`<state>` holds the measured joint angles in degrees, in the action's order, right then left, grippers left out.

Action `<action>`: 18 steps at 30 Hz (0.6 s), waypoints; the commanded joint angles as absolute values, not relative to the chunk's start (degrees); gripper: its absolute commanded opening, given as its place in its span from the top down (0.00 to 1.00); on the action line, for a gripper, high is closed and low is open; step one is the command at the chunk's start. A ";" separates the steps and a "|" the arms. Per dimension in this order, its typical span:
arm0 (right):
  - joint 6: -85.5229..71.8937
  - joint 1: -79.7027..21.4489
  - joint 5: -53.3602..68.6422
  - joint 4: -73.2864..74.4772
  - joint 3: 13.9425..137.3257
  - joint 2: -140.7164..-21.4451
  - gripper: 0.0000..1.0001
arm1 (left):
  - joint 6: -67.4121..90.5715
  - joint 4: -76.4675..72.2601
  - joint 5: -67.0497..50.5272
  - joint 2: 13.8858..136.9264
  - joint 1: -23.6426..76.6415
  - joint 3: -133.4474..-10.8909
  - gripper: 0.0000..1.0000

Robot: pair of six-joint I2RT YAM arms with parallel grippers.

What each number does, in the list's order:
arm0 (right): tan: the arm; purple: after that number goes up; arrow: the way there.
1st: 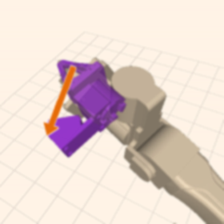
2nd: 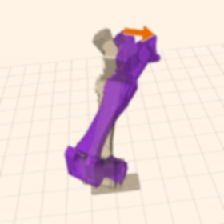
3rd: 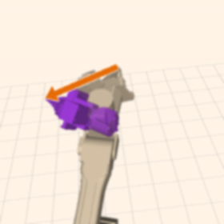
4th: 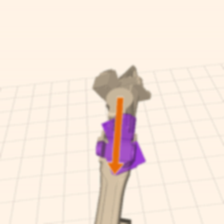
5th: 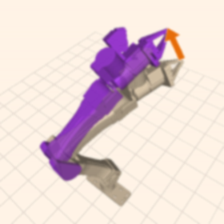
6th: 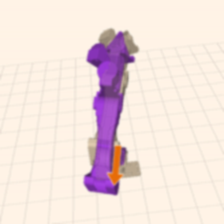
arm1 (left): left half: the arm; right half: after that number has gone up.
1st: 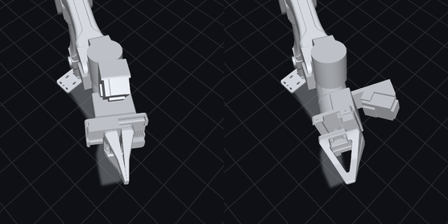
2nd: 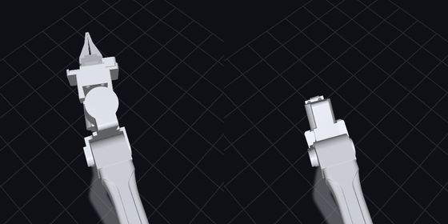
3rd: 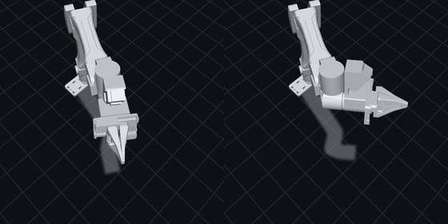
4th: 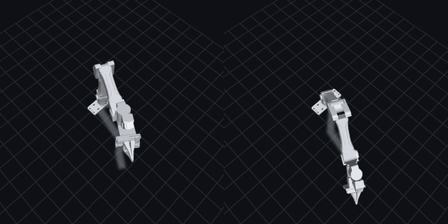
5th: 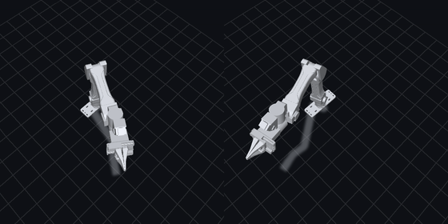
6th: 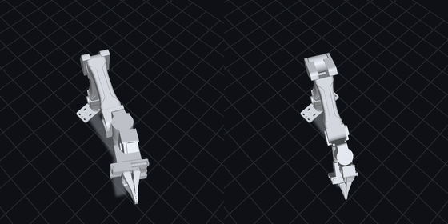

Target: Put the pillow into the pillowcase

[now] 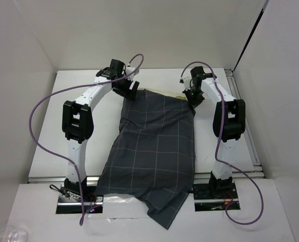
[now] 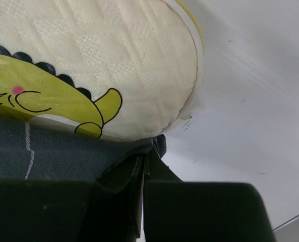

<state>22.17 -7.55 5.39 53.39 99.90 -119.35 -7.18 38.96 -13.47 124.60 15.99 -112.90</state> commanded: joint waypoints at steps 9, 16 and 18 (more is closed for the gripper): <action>22.32 -8.61 7.03 51.42 99.23 -115.66 1.00 | -4.49 36.74 -11.34 125.33 14.77 -115.22 0.33; 22.32 -8.61 7.03 51.94 100.46 -116.72 1.00 | -4.48 39.28 -14.77 127.53 13.71 -117.51 0.62; 22.32 -8.61 7.03 51.94 100.98 -116.72 1.00 | -4.48 39.29 -15.47 128.14 13.71 -118.12 0.62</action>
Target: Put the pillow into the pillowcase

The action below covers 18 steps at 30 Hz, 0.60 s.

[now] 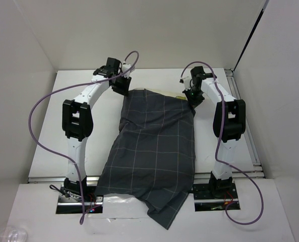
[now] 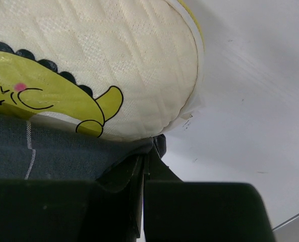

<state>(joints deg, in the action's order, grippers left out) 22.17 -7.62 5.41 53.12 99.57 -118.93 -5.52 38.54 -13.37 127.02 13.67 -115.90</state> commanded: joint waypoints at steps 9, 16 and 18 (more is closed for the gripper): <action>22.32 -8.61 7.64 52.65 100.46 -117.33 1.00 | -4.48 37.97 -15.73 127.53 13.18 -116.02 0.19; 22.32 -8.61 7.65 52.65 100.46 -116.81 1.00 | -0.71 39.11 -18.27 131.12 10.73 -118.99 0.29; 22.32 -8.61 7.65 52.65 100.46 -116.81 1.00 | -0.09 39.11 -19.06 131.83 10.20 -119.00 0.31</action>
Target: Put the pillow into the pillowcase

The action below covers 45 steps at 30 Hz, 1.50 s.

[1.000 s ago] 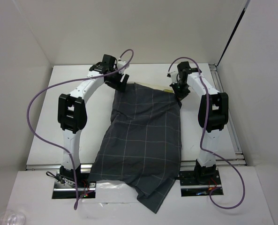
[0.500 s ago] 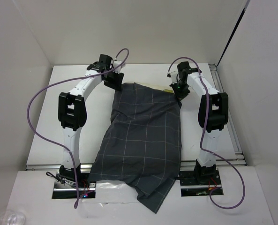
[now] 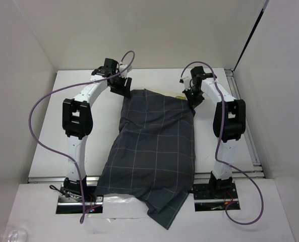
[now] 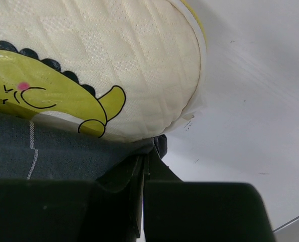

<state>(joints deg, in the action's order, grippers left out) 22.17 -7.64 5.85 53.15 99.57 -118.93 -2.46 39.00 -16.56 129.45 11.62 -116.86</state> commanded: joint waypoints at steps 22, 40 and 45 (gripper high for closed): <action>22.32 -9.67 6.59 53.70 102.04 -117.33 1.00 | -1.14 40.17 -28.73 133.42 9.14 -118.39 1.00; 22.32 -10.72 6.06 53.70 102.57 -118.39 1.00 | -0.62 38.85 -27.40 135.17 8.09 -117.07 0.41; 22.32 -10.72 5.54 54.23 102.57 -118.39 1.00 | 0.78 38.85 -38.38 138.85 6.94 -118.29 0.42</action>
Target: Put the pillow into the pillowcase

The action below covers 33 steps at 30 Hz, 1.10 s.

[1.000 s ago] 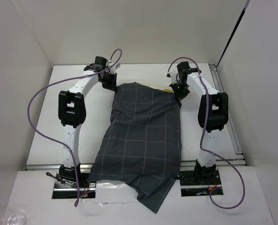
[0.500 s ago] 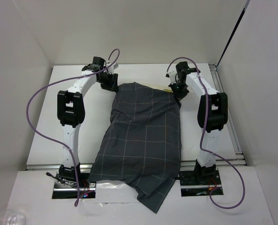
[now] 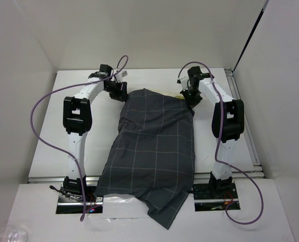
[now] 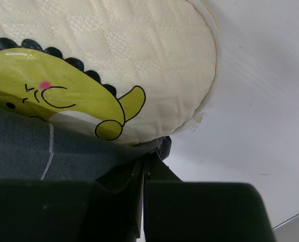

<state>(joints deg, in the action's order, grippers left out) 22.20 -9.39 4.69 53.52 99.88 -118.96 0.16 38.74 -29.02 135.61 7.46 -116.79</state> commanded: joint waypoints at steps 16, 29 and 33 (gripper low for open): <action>22.85 -11.25 5.54 55.28 104.77 -119.97 1.00 | 5.00 34.46 -46.94 136.25 4.05 -114.79 1.00; 19.69 -11.25 13.09 44.22 109.94 -112.86 1.00 | -2.19 32.43 -17.60 115.68 4.04 -116.63 1.00; 18.11 -11.78 16.16 41.57 115.30 -111.71 1.00 | -6.23 29.54 -11.28 110.49 5.45 -116.10 1.00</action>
<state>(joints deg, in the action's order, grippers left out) 19.90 -10.85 12.67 48.23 108.92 -118.02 -2.02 34.76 -18.46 115.33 4.84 -113.97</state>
